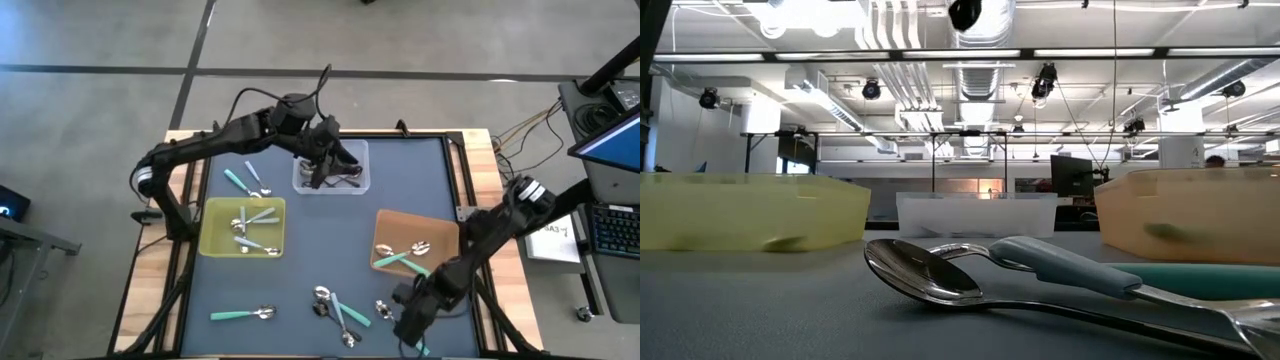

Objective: Sort silverware by color (type)
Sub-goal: Put the green spoon into the orange bin

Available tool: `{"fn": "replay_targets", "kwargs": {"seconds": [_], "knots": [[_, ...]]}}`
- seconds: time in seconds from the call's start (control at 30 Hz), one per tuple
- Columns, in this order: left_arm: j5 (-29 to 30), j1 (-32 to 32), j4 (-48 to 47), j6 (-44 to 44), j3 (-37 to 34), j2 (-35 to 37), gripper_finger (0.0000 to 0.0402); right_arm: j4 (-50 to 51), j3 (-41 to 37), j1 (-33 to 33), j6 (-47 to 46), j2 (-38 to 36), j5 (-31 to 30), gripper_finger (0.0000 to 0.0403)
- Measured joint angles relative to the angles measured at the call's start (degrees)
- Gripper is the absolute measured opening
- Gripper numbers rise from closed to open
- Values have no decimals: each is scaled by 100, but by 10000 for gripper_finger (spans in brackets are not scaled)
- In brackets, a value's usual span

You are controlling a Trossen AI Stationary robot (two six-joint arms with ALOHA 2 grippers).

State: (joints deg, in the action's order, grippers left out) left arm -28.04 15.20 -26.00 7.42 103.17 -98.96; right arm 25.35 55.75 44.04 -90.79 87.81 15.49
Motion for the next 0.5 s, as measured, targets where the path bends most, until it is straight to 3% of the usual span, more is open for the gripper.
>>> {"fn": "replay_targets", "kwargs": {"seconds": [0.23, 0.5], "knots": [[40, -394, -535, 18, 979, 2, 122, -11, 0, 171, -166, 597, -6, 96], [150, -599, -868, 17, 1969, 2, 122, -258, 17, 185, -119, 789, -78, 96]]}}
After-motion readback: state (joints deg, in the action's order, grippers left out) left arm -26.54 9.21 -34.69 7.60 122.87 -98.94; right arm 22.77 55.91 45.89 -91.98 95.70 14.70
